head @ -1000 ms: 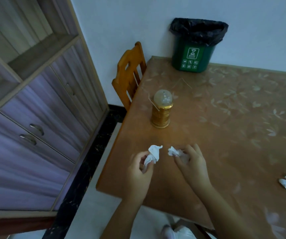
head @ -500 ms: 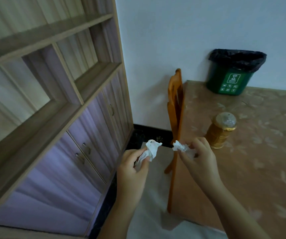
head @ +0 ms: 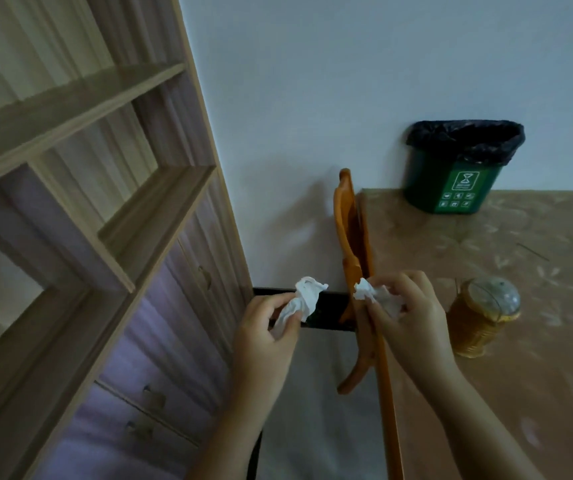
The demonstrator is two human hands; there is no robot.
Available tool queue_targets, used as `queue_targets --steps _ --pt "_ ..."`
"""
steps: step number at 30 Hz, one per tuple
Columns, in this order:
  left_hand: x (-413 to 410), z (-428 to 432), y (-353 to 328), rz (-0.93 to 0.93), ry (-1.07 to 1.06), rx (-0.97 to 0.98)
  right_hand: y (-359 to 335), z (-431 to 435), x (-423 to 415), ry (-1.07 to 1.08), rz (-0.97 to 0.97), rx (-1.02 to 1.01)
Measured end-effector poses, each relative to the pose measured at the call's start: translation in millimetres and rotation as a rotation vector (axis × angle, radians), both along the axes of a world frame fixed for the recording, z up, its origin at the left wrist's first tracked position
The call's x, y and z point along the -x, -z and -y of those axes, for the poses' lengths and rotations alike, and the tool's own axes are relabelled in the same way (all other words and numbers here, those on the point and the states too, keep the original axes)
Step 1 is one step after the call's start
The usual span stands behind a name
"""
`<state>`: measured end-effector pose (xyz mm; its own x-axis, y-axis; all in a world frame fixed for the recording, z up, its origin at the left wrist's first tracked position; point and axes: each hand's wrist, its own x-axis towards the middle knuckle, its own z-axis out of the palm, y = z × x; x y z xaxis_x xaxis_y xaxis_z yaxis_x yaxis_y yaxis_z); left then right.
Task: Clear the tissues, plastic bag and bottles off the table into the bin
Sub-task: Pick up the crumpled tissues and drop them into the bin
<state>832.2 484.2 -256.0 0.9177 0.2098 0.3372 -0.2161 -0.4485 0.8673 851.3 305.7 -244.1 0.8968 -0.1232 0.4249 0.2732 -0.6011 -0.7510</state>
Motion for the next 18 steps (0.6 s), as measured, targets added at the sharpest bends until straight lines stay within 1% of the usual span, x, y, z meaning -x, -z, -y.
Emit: queue_targets --steps 2,5,8,11,18 --pt "-31.9 -3.6 -2.5 0.016 0.019 -0.019 -4.8 1.4 -25.1 0.027 0.029 -0.024" --pt "-76.7 -1.6 -5.0 0.013 0.068 0.007 -13.4 4.4 -56.7 0.082 0.064 -0.049" --pt "-114.0 8.3 -5.7 -0.027 0.121 -0.003 -17.2 10.9 -81.2 0.151 0.037 -0.050" --pt "-152.7 22.6 -9.7 -0.046 0.197 0.005 -18.7 23.0 -109.4 0.250 0.027 -0.003" --pt "-264.1 49.1 -17.8 -0.006 0.387 -0.051 -22.8 39.5 -185.5 0.442 0.044 -0.009"
